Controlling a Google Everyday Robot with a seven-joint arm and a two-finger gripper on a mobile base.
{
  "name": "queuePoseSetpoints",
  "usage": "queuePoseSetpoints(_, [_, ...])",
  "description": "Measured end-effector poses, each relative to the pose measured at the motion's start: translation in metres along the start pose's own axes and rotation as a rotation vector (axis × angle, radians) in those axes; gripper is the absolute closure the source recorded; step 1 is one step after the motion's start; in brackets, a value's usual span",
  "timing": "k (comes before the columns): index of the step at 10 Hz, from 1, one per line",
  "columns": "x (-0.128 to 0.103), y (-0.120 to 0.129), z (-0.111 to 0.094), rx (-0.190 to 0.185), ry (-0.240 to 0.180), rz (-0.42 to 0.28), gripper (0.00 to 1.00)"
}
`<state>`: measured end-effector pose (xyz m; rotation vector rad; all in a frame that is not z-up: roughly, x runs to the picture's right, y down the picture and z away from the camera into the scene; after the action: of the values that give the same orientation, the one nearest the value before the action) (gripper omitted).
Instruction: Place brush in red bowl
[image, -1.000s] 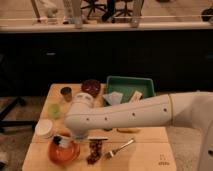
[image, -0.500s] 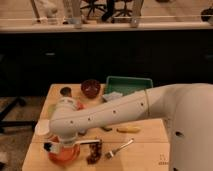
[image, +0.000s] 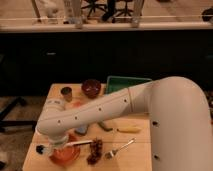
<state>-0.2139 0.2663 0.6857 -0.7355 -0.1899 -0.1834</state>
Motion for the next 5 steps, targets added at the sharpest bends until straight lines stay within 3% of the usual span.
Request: queuePoseSetpoints(5, [-0.018, -0.005, 0.014, -0.038, 0.035, -0.018, 1.0])
